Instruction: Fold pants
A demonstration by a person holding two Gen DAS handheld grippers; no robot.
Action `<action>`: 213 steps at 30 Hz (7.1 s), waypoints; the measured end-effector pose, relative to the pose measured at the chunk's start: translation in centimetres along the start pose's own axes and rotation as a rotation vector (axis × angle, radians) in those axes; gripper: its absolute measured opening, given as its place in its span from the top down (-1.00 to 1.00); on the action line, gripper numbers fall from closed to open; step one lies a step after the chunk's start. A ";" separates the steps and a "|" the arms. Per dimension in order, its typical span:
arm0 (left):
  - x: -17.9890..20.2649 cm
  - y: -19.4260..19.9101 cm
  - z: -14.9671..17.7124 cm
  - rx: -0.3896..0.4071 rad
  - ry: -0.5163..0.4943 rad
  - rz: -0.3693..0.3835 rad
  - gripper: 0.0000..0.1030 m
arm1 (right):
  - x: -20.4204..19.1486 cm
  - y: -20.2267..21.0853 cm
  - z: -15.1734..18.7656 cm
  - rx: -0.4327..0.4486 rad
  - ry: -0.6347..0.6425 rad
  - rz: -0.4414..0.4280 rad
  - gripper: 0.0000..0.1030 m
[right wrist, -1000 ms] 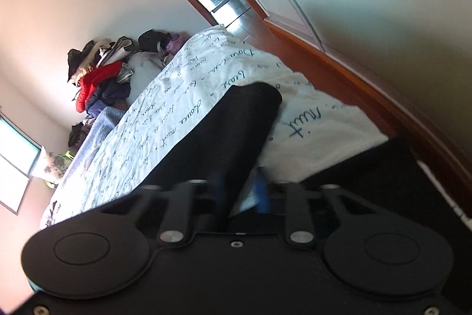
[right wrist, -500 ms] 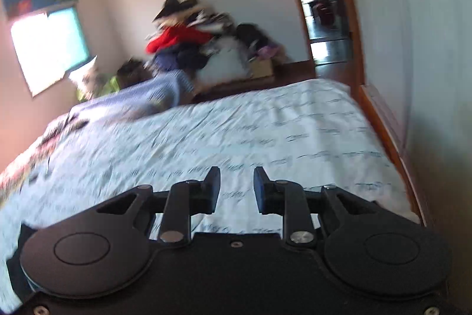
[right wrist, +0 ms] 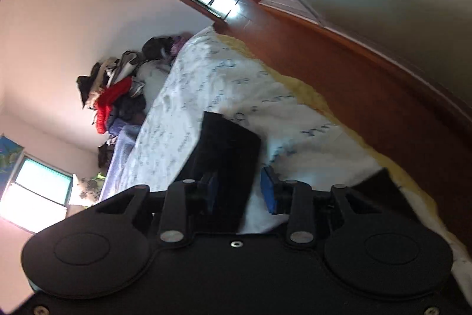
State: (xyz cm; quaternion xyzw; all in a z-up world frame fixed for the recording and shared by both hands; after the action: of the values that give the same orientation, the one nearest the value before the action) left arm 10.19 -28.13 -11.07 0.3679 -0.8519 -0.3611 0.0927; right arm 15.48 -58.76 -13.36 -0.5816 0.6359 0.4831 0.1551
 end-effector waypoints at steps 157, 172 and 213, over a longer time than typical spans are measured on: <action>-38.3 30.2 24.9 -0.041 0.748 -0.934 -0.77 | -42.5 -7.4 54.6 -0.252 2.044 -0.527 0.57; -36.3 21.2 21.2 0.059 1.093 -0.231 -0.76 | -40.2 -2.3 47.0 -0.110 1.881 -0.324 -0.32; -10.5 3.9 4.5 -0.007 0.170 -0.319 -0.70 | -10.4 4.5 19.1 -0.191 0.886 0.450 -0.98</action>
State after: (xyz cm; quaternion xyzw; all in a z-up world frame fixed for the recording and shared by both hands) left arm 13.57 -16.59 -10.54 0.5274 -0.7705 -0.3416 0.1071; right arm 7.43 -38.11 -12.75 -0.5907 0.7034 0.2672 -0.2915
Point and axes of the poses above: each gripper's, at about its wrist camera, not at the fingertips, and y roughly against the way its jaws point, x to its right, z to its underside, the point moved 7 cm from there along -y, roughly the way its jaws point, and after that the axes turned 8 degrees about y, right-handed, at the moved point
